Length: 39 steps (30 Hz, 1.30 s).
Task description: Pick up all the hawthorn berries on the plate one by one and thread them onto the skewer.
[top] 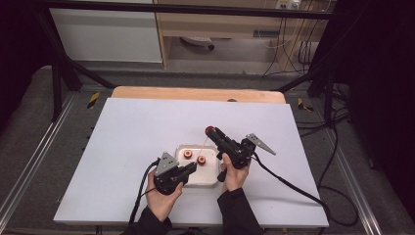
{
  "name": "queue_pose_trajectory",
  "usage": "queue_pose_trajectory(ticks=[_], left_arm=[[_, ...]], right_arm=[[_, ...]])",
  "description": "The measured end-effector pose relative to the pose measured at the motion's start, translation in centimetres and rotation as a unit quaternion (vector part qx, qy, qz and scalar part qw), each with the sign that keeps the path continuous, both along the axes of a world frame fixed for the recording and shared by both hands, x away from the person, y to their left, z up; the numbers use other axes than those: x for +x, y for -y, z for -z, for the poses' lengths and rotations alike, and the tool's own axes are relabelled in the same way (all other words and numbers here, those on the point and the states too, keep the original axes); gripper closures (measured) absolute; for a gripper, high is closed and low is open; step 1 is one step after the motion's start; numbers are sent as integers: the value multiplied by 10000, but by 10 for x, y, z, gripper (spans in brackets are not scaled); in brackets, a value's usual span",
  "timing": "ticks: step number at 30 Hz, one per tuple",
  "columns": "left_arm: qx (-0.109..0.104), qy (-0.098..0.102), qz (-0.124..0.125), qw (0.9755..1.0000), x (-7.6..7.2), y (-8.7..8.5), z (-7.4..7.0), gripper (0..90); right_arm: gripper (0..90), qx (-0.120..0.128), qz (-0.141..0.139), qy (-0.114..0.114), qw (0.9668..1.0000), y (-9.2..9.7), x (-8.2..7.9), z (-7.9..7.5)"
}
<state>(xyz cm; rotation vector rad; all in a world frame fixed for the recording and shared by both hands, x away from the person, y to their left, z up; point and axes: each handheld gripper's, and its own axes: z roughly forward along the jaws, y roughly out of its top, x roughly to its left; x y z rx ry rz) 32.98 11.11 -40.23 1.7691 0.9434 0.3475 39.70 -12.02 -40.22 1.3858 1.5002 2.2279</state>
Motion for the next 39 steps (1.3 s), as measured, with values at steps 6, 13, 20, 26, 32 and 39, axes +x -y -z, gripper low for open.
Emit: queue_pose_trajectory(ticks=[6, 13, 20, 26, 32, 39], left_arm=[[49, -16, -17, 10000, 0, -1, 1, 889], [91, -102, 8, 9999, 0, -1, 2, 890], [11, -115, 34, 9999, 0, 0, 2, 889], [-89, -129, -1, 9999, -2, 2, 4, 889], [-153, -143, -48, 9998, -2, 3, 4, 888], [-129, -100, -82, 9998, 0, 4, 8, 888]], right_arm=[[621, -42, 8, -63, 10000, 0, 1, 1], [621, -9, 42, -131, 9999, -2, 3, 4], [621, 26, 157, -5, 9999, 3, 1, -2], [621, 30, 176, 44, 9998, 2, 1, 0], [620, 53, 155, 62, 9998, 0, -2, 2], [620, 94, -49, -118, 9999, -3, -5, 5]])
